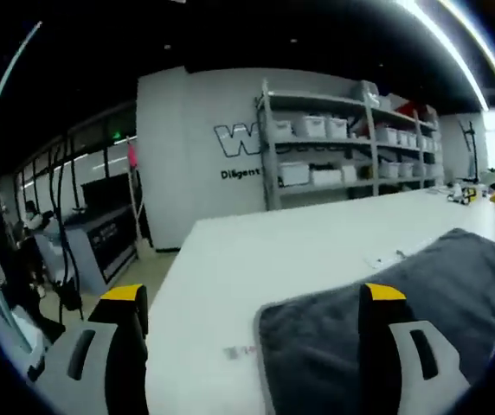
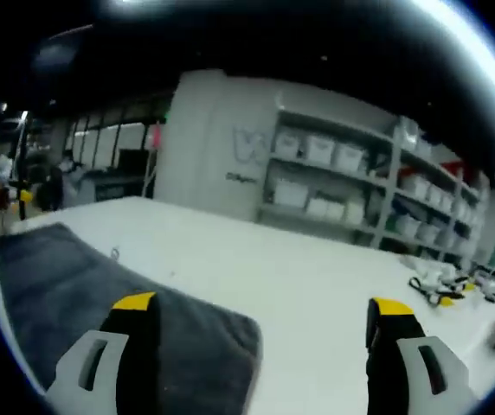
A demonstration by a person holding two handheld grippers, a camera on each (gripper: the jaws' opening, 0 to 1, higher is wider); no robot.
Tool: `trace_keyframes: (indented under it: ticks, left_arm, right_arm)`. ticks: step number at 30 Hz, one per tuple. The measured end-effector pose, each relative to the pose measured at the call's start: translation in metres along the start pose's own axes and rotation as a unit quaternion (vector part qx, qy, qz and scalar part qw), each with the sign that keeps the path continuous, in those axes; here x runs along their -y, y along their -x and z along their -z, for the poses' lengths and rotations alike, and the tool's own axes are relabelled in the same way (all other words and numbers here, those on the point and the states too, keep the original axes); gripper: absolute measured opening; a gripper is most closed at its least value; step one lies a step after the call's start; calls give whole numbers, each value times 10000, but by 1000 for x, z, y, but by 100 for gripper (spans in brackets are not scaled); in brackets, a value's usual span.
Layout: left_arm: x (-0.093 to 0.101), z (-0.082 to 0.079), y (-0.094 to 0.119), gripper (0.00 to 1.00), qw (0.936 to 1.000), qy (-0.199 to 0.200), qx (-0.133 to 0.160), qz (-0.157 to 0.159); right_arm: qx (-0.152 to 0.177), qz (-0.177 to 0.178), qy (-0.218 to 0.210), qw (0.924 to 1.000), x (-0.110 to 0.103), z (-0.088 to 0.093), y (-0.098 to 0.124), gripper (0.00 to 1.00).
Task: Open the folded towel by lifting each exposed corner and separating the folded layers until the towel lies flat within the target outline without major curled edges
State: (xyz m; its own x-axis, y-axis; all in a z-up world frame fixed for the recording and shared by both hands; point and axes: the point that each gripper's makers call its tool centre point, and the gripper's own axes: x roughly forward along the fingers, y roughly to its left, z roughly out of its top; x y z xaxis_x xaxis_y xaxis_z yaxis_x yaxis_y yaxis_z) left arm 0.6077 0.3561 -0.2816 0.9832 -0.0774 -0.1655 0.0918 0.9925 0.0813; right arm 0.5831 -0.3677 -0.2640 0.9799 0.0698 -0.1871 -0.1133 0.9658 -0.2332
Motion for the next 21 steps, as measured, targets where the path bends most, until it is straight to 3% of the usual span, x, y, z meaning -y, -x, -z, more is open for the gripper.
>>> trace_keyframes:
  ticks: [4,7,14,21]
  left_arm:
    - [26,-4,13,100,9988,-189,170,415]
    - [46,2,20,100,9959,-450,62,779]
    - [52,12,29,99,9961,-392,90,787]
    - [88,12,53,100,9926,-515,242,1072]
  right_arm:
    - [202,-156,-161,9995,-21,2,14,100]
    - [209,-276,-98,9994,-32,6,18,100]
    - [245,-435,-11,9988,-55,10,31,100]
    - [208,-439,25,9988,-59,22,33,100]
